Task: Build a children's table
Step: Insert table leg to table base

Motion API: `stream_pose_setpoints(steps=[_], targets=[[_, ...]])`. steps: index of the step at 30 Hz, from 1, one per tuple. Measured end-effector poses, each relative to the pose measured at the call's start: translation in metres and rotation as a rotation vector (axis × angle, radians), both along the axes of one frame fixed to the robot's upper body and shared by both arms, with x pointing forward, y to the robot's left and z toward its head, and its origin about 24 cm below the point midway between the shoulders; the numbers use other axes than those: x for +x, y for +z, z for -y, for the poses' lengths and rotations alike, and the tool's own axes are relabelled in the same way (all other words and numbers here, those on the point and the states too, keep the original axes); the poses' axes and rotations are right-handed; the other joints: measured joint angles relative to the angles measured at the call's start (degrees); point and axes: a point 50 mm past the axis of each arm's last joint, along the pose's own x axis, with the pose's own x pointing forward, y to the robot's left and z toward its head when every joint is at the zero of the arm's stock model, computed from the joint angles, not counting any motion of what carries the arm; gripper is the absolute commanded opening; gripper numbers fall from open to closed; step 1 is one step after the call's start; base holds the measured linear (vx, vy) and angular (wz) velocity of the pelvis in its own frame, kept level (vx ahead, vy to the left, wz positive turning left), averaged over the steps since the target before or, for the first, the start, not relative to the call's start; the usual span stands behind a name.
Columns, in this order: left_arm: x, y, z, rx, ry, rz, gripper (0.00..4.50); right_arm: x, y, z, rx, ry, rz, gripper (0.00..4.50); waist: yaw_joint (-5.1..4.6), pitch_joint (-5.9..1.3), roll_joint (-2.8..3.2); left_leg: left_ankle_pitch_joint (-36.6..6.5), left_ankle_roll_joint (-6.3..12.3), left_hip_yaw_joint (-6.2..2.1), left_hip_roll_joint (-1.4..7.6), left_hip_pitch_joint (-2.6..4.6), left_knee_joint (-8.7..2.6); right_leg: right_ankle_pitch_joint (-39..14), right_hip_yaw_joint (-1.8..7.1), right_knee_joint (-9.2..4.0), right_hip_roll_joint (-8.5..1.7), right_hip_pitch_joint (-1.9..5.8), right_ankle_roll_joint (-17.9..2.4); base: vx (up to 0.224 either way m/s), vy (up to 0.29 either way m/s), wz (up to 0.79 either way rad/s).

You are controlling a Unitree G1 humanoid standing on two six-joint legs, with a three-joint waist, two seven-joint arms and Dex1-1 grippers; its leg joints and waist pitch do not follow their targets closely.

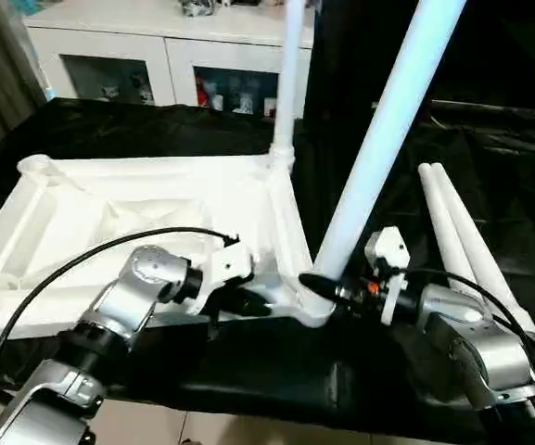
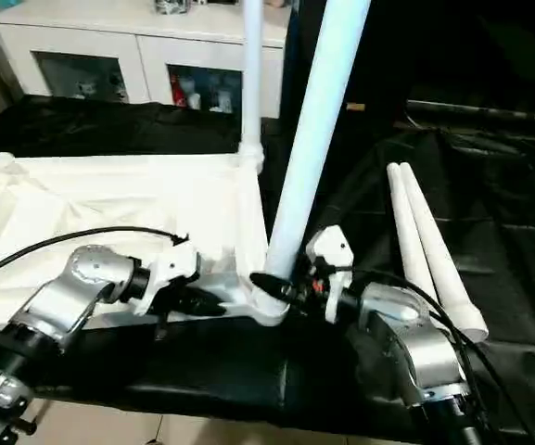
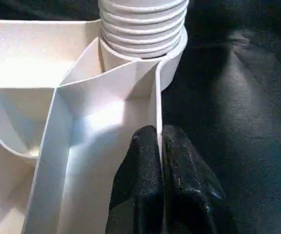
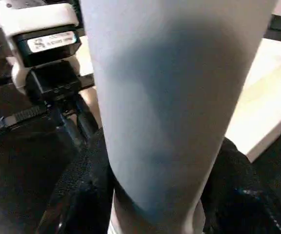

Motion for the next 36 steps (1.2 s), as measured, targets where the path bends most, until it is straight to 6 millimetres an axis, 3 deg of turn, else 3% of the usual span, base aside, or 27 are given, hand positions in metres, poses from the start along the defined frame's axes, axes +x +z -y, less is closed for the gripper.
stream_pose_setpoints(steps=[9,26,31,33,36], targets=[[-0.004,0.001,-0.007,0.033,-0.05,0.001,0.0,-0.004,-0.003,-0.005,-0.03,0.109,0.034,1.91,-0.03,-0.47,-0.73,0.0,0.0,-0.01,-0.01,0.01,-0.31,0.0,-0.05,-0.25,0.01,0.1,0.0,0.0,0.0,0.0],[-0.006,0.002,-0.013,0.057,-0.073,0.0,0.0,-0.004,-0.006,-0.009,-0.032,0.179,0.074,1.91,-0.19,-0.61,-0.92,0.0,-0.01,0.0,0.0,0.06,-0.52,0.01,-0.08,-0.43,0.04,0.2,-0.02,0.0,0.0,0.0],[-0.005,0.001,-0.012,0.058,-0.056,0.003,0.0,-0.001,-0.01,-0.013,-0.006,0.134,0.064,1.91,-0.36,-0.65,-0.98,0.0,-0.01,0.0,-0.01,0.15,-0.51,0.01,-0.08,-0.42,0.04,0.32,-0.01,0.0,0.0,0.0],[-0.002,-0.001,-0.012,0.058,-0.019,0.009,0.0,0.004,-0.012,-0.014,0.006,0.067,0.065,1.9,-0.52,-0.64,-0.97,0.0,-0.01,0.0,-0.02,0.53,-0.51,0.0,-0.07,-0.47,0.04,0.41,0.0,0.0,0.0,0.0],[0.006,-0.002,-0.009,0.073,0.049,0.033,0.0,0.016,-0.016,-0.018,0.003,-0.058,0.062,1.9,-1.43,-0.47,-0.81,0.0,-0.01,-0.2,-0.08,0.9,-0.45,-0.03,-0.35,-0.87,-0.04,0.45,0.05,-0.044,0.009,-0.07]])
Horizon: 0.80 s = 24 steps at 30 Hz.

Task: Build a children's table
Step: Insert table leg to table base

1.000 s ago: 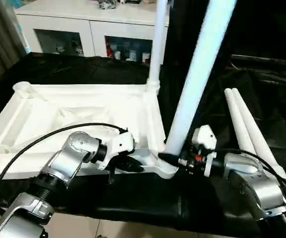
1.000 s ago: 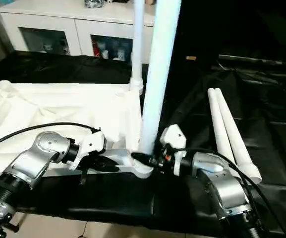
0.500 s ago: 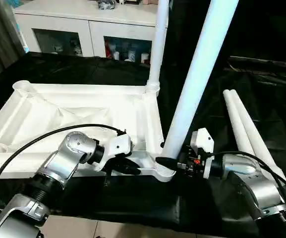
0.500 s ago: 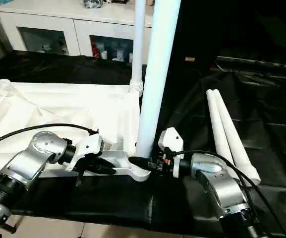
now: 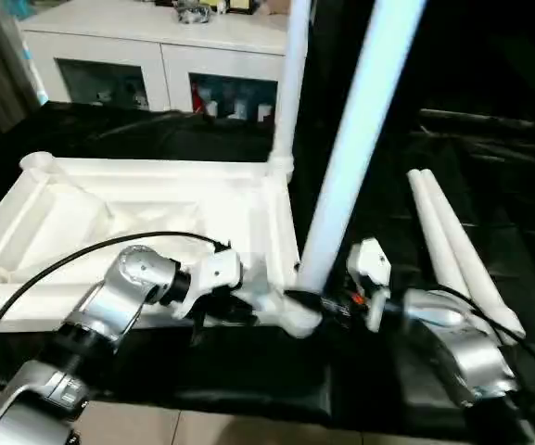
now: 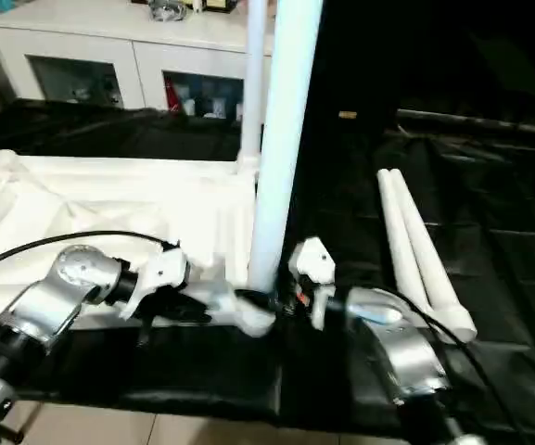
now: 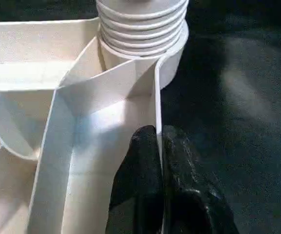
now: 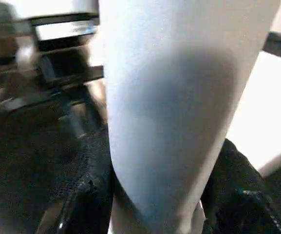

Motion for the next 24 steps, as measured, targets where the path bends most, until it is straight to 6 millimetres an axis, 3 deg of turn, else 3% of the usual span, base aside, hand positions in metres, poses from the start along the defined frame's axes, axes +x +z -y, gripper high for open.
stream_pose_setpoints(steps=[1,4,5,6,7,8,9,10,11,12,14,15,17,18,19,20,21,22,23,24], targets=[[0.001,-0.001,0.002,-0.004,0.018,-0.001,0.0,0.002,-0.001,0.0,0.002,-0.032,-0.001,1.9,-0.2,0.12,0.19,-0.01,0.0,-0.27,0.02,0.07,-0.01,0.0,-0.42,-0.58,-0.01,0.13,0.01,-0.076,0.029,-0.16],[0.007,-0.002,0.007,-0.016,0.088,0.008,0.0,0.013,0.0,-0.004,-0.005,-0.129,0.01,1.9,-1.53,0.93,1.61,-0.03,0.0,-1.86,0.21,0.09,-0.14,-0.01,-3.25,-2.91,-0.46,1.74,0.01,-0.059,0.058,-0.17],[0.009,-0.002,0.008,-0.018,0.105,0.009,0.0,0.015,0.0,-0.006,-0.008,-0.154,0.016,1.9,-1.76,1.12,1.84,-0.04,0.0,-2.02,0.18,0.01,-0.31,-0.02,-3.83,-3.17,-0.72,1.94,0.0,-0.081,0.037,-0.13],[0.014,-0.003,0.013,-0.011,0.142,0.016,0.0,0.02,-0.002,-0.008,-0.006,-0.228,0.021,1.9,-1.5,1.38,2.05,-0.03,0.0,-1.85,0.12,0.03,-0.5,-0.94,-4.0,-1.42,-1.22,2.03,-0.66,-0.081,0.037,-0.13],[0.018,-0.004,0.018,-0.001,0.173,0.024,0.0,0.024,-0.004,-0.01,-0.005,-0.288,0.017,1.9,-1.37,1.38,1.42,-0.02,-0.02,-1.11,0.08,0.19,-0.49,-2.07,-2.74,0.79,-1.44,1.97,-1.38,-0.094,-0.032,0.12],[0.021,-0.003,0.023,0.004,0.199,0.039,0.0,0.028,-0.004,-0.01,-0.01,-0.335,0.015,1.9,-0.8,1.34,0.11,-0.02,-0.03,0.15,-0.09,1.07,-0.51,-2.35,-1.69,1.5,-1.7,1.09,-1.11,0.011,-0.077,0.17],[0.024,-0.003,0.028,0.001,0.235,0.049,0.0,0.033,-0.004,-0.01,-0.02,-0.385,0.018,1.9,-0.43,1.43,-0.25,-1.48,-0.38,0.08,-0.57,1.25,0.79,-2.09,-1.7,1.48,-1.86,0.52,-0.55,0.011,-0.077,0.17],[0.026,-0.003,0.031,-0.001,0.262,0.053,0.0,0.037,-0.003,-0.013,-0.026,-0.419,0.022,1.9,0.07,1.59,-0.14,-2.98,0.26,-0.45,-0.66,1.21,2.17,-2.09,-2.53,1.18,-2.19,0.12,-0.54,0.019,-0.027,-0.28],[0.029,-0.001,0.035,0.0,0.287,0.055,0.0,0.042,-0.002,-0.016,-0.025,-0.46,0.03,1.9,0.3,1.35,1.4,-2.96,0.2,-1.48,-0.74,1.21,2.4,-2.11,-3.88,0.88,-2.44,0.55,-0.5,0.025,0.051,-0.47],[0.032,0.0,0.04,0.003,0.317,0.053,0.0,0.046,-0.002,-0.018,-0.027,-0.516,0.033,1.9,-0.01,1.31,1.84,-2.83,-0.09,-2.57,-0.72,0.79,2.16,-2.09,-5.25,-0.11,-2.49,0.53,-0.48,0.025,0.051,-0.47],[0.036,0.0,0.046,0.005,0.387,0.044,0.0,0.054,-0.002,-0.022,-0.031,-0.612,0.027,1.9,-0.92,1.28,1.92,-2.85,-0.14,-2.95,-0.52,0.75,1.42,-2.08,-5.93,-1.66,-2.26,0.82,-0.5,0.0,0.0,0.0],[0.038,-0.001,0.05,0.008,0.417,0.043,0.0,0.058,-0.002,-0.024,-0.027,-0.658,0.017,1.9,-1.56,1.31,1.96,-2.85,-0.13,-2.93,-0.53,0.68,1.23,-2.07,-5.79,-2.04,-2.14,0.94,-0.51,0.0,0.0,0.0],[0.039,-0.002,0.053,0.016,0.449,0.041,0.0,0.06,-0.004,-0.027,-0.036,-0.705,0.016,1.9,-1.9,1.56,2.18,-2.86,-0.12,-2.79,-0.54,0.93,1.2,-2.05,-5.59,-1.98,-2.13,1.39,-0.54,-0.029,0.002,0.04],[0.04,-0.003,0.055,0.02,0.47,0.036,0.0,0.061,-0.005,-0.031,-0.044,-0.726,0.014,1.9,-1.66,1.9,2.53,-2.86,-0.12,-2.56,-0.49,1.1,1.02,-2.3,-5.38,-1.13,-2.14,1.69,-0.83,-0.057,0.004,0.08],[0.041,-0.002,0.057,0.026,0.483,0.035,0.0,0.062,-0.006,-0.033,-0.05,-0.746,0.015,1.9,-1.12,2.05,2.1,-2.86,-0.12,-1.9,-0.37,1.19,0.93,-3.49,-4.22,1.47,-2.02,1.08,-1.09,-0.056,-0.046,0.17],[0.042,-0.002,0.061,0.028,0.49,0.039,0.0,0.063,-0.006,-0.031,-0.053,-0.769,0.017,1.9,-0.27,2.1,0.58,-2.84,-0.15,-0.41,-0.4,1.56,0.97,-4.74,-1.9,4.04,-1.92,0.35,-1.07,0.009,-0.144,0.27],[0.042,-0.001,0.061,0.03,0.506,0.046,0.0,0.065,-0.005,-0.033,-0.058,-0.781,0.017,1.9,0.46,1.99,-1.29,-3.36,-0.65,0.81,-0.72,2.52,1.62,-4.37,-0.09,4.81,-1.63,-0.73,-0.23,0.009,-0.144,0.27],[0.043,-0.001,0.06,0.03,0.514,0.043,0.0,0.067,-0.004,-0.036,-0.063,-0.786,0.018,1.9,0.91,1.89,-1.37,-4.95,0.27,0.68,-0.57,2.5,4.13,-4.35,0.05,4.86,-1.33,-1.34,-0.22,0.018,-0.142,0.0],[0.043,0.0,0.059,0.024,0.525,0.034,0.0,0.069,-0.002,-0.04,-0.067,-0.787,0.022,1.9,1.48,1.51,-0.4,-5.75,1.35,-0.59,-1.19,2.56,5.4,-4.34,-0.47,4.46,-1.25,-1.4,-0.2,0.095,-0.011,-0.35],[0.045,0.003,0.062,0.017,0.529,0.031,0.0,0.071,0.001,-0.041,-0.064,-0.801,0.038,1.9,1.37,0.93,0.77,-6.09,0.03,-2.65,-2.54,2.64,3.97,-4.22,-1.71,3.44,-1.13,-1.7,-0.1,0.095,-0.011,-0.35]])
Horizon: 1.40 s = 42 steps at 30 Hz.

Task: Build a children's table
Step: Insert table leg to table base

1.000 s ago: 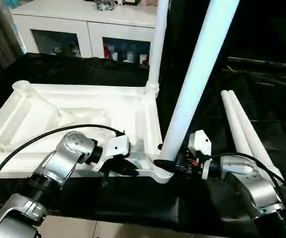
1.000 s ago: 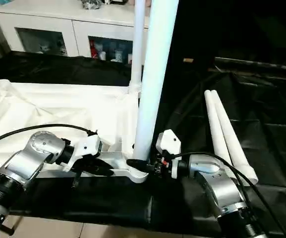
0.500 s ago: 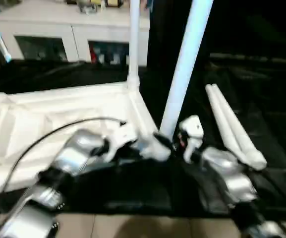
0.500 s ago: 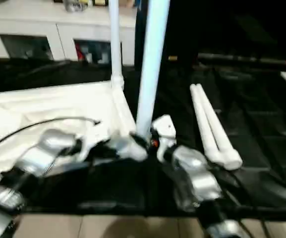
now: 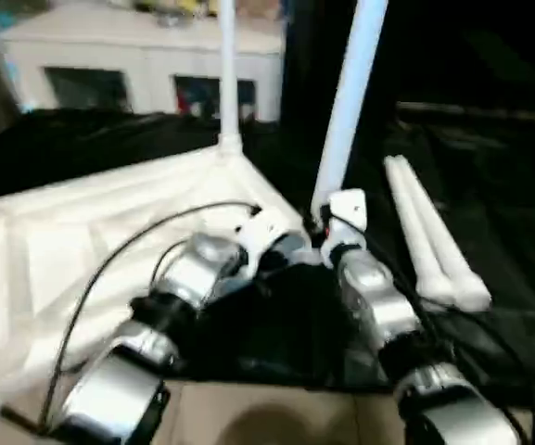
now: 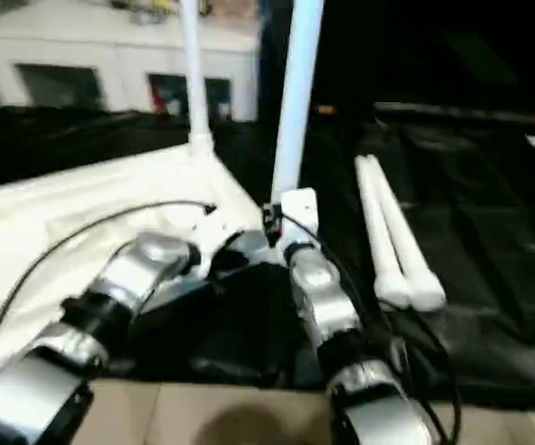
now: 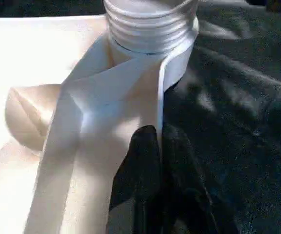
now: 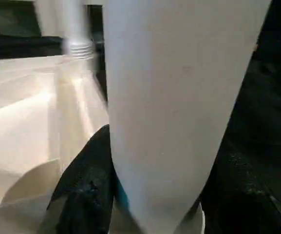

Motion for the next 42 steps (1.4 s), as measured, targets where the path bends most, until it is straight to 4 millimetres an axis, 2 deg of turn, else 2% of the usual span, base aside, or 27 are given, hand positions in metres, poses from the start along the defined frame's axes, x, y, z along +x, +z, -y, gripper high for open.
stream_pose_setpoints(steps=[1,2,3,5,7,10,11,15,27,28,29,35,36,40,42], targets=[[0.0,0.001,0.003,-0.004,0.002,0.002,0.0,0.001,0.001,0.0,0.003,-0.007,0.005,1.9,-0.03,-0.2,-0.4,0.77,-0.77,0.1,-0.1,0.12,-1.61,0.3,0.49,-0.69,0.23,-0.25,-0.11,0.091,0.007,-0.03],[0.0,0.001,0.004,-0.004,0.007,0.006,0.0,0.002,0.001,0.0,0.008,-0.009,0.003,1.9,-0.28,-0.35,-0.99,1.4,-0.92,0.6,-0.1,0.08,-2.56,1.59,0.69,-1.5,0.27,-0.27,-1.0,-0.024,-0.049,0.31],[0.001,0.001,0.002,-0.002,0.01,0.006,0.0,0.002,0.0,-0.002,0.014,-0.013,-0.001,1.9,-0.57,-0.48,-1.58,1.68,-0.88,1.42,-0.02,0.08,-2.72,4.52,1.15,-2.28,0.23,-0.12,-2.09,-0.024,-0.049,0.31],[0.0,0.0,0.001,-0.001,0.012,-0.001,0.0,0.001,-0.001,-0.003,0.015,-0.015,-0.005,1.9,-1.19,-0.42,-1.69,1.72,-0.74,1.88,-0.01,0.41,-2.53,5.8,1.67,-2.31,0.22,0.13,-1.79,-0.011,-0.022,0.1],[0.0,0.0,0.0,0.001,0.014,-0.001,0.0,0.002,-0.001,-0.004,0.012,-0.015,-0.002,1.9,-1.64,-0.6,-1.33,1.49,-0.86,1.5,0.08,0.24,-2.84,5.71,0.97,-3.08,0.23,0.18,-1.64,0.0,0.0,0.0],[0.001,0.002,-0.003,0.005,0.015,0.008,0.0,0.005,0.001,-0.005,0.01,-0.011,0.003,1.9,-2.06,-0.85,-0.84,1.51,-0.86,1.04,0.76,-0.69,-3.55,5.7,-0.83,-5.15,0.24,0.29,-1.62,0.0,0.0,0.0],[0.002,0.003,-0.004,0.006,0.015,0.011,0.0,0.005,0.002,-0.006,0.011,-0.009,0.005,1.9,-2.23,-0.85,-0.8,1.52,-0.86,1.07,0.9,-0.83,-3.6,5.7,-1.08,-5.41,0.21,0.28,-1.62,0.0,0.0,0.0],[0.001,0.003,-0.006,0.006,0.009,0.009,0.0,0.006,0.002,-0.007,0.01,0.004,0.003,1.9,-3.1,-0.83,-0.81,1.52,-0.86,1.14,0.91,-0.96,-3.4,5.71,-1.12,-5.46,0.11,0.35,-1.63,0.0,0.0,0.0],[0.0,0.004,-0.012,0.003,-0.002,0.027,0.0,0.008,0.004,-0.009,0.03,0.062,0.007,1.9,-3.86,-0.82,-0.83,1.52,-0.86,1.14,0.92,-1.08,-3.46,5.71,-1.12,-5.57,0.1,0.29,-1.63,0.0,0.0,0.0],[0.0,0.004,-0.013,0.003,-0.003,0.027,0.0,0.008,0.005,-0.009,0.031,0.065,0.007,2.46,-3.92,-0.82,-0.83,1.52,-0.86,1.14,0.92,-1.08,-3.46,5.71,-1.12,-5.57,0.1,0.29,-1.63,0.0,0.0,0.0],[0.0,0.004,-0.013,0.003,-0.005,0.027,0.0,0.009,0.005,-0.009,0.032,0.069,0.008,2.6,-3.98,-0.82,-0.83,1.52,-0.86,1.13,0.92,-1.09,-3.46,5.71,-1.12,-5.57,0.1,0.29,-1.63,0.0,0.0,0.0],[-0.001,0.006,-0.013,-0.013,-0.025,0.031,0.0,0.007,-0.001,-0.007,0.037,0.108,-0.009,2.94,-3.97,-0.8,-0.85,1.53,-0.86,1.33,1.03,-1.48,-3.37,5.94,-0.91,-5.25,0.09,0.1,-1.99,0.0,0.0,0.0],[-0.001,0.007,-0.012,-0.016,-0.033,0.032,0.0,0.006,-0.002,-0.006,0.04,0.114,-0.01,3.12,-3.93,-0.8,-0.85,1.54,-0.86,1.33,1.04,-1.49,-3.36,5.95,-0.89,-5.09,0.08,0.09,-2.01,0.0,0.0,0.0],[-0.001,0.01,-0.011,-0.029,-0.056,0.038,0.0,-0.001,-0.016,0.0,0.042,0.112,-0.059,3.45,-3.35,-0.76,-0.78,1.55,-0.86,1.6,1.38,-1.6,-3.44,6.29,-0.93,-4.84,0.09,0.02,-2.08,0.013,-0.005,0.02],[-0.001,0.011,-0.01,-0.038,-0.065,0.047,0.0,0.0,-0.014,-0.001,0.043,0.123,-0.046,3.63,-3.2,-0.72,-0.67,1.93,-0.61,1.9,1.65,-1.67,-3.43,6.2,-0.93,-4.52,0.14,-0.18,-2.08,0.053,-0.017,0.02]])
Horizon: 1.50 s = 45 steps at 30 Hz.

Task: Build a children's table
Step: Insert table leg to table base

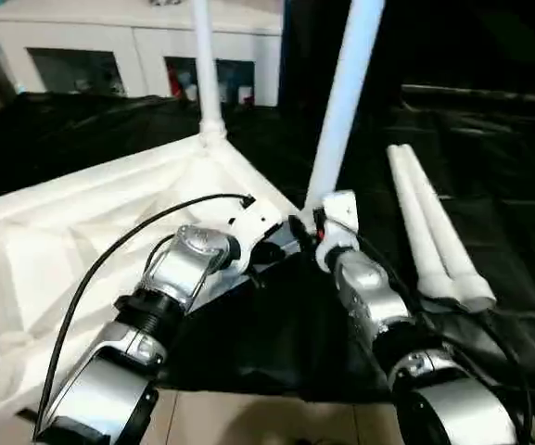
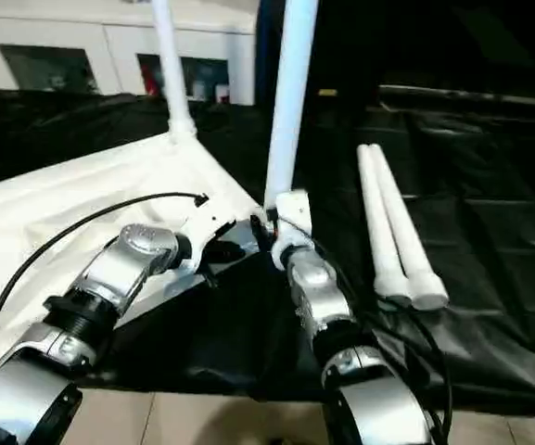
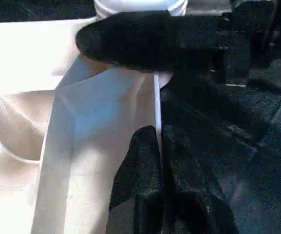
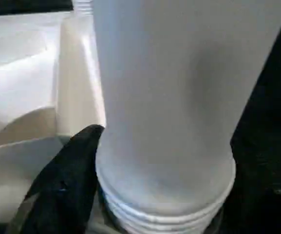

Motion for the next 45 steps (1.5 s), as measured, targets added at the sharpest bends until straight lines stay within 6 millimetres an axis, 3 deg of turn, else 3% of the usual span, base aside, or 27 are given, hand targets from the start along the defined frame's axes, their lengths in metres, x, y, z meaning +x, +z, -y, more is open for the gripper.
stream_pose_setpoints(steps=[8,10,14,19,28,36,45], targets=[[0.0,0.002,-0.001,-0.006,-0.018,0.016,0.0,-0.004,0.002,0.006,0.009,0.072,0.034,4.17,0.32,0.04,0.0,0.22,-0.05,0.27,0.23,-0.23,0.0,-0.44,-0.01,0.51,0.02,-0.45,-0.14,0.0,0.0,0.0],[0.0,0.003,-0.002,-0.006,-0.028,0.019,0.0,-0.007,0.003,0.01,0.005,0.089,0.043,4.48,0.4,0.1,0.03,0.22,-0.05,0.37,0.26,-0.28,0.02,-0.44,0.0,0.51,0.0,-0.49,-0.14,0.0,0.0,0.0],[-0.001,0.003,-0.005,-0.008,-0.064,0.032,0.0,-0.014,0.004,0.02,-0.005,0.119,0.057,4.48,0.62,0.18,0.11,0.22,-0.05,0.43,0.29,-0.38,-0.01,-0.45,0.0,0.5,0.0,-0.59,-0.12,0.0,0.0,0.0],[-0.006,0.003,-0.015,-0.006,-0.124,0.036,0.0,-0.029,0.011,0.04,-0.025,0.159,0.064,4.48,1.57,0.24,0.19,0.22,-0.02,0.46,0.31,-0.53,0.02,-0.45,0.01,0.52,0.0,-0.76,-0.12,0.0,0.0,0.0],[-0.017,0.002,-0.034,-0.014,-0.219,0.02,0.0,-0.064,0.024,0.071,-0.046,0.354,0.003,4.48,1.83,0.3,0.29,0.23,-0.02,0.58,0.36,-0.5,0.04,-0.47,0.03,0.53,0.01,-0.75,-0.1,0.0,0.0,0.0],[-0.032,0.001,-0.047,-0.035,-0.328,-0.022,0.0,-0.076,0.036,0.075,-0.055,0.502,-0.008,4.48,1.95,0.3,0.31,0.24,-0.04,0.58,0.38,-0.47,0.1,-0.47,0.03,0.59,0.01,-0.71,-0.1,0.0,0.0,0.0],[-0.046,0.0,-0.049,-0.05,-0.454,-0.081,0.0,-0.084,0.04,0.072,-0.11,0.683,-0.039,4.48,2.97,0.3,0.3,0.24,-0.04,0.59,0.4,-0.47,0.42,-0.47,0.03,0.85,-0.04,-0.63,-0.1,0.0,0.0,0.0]])
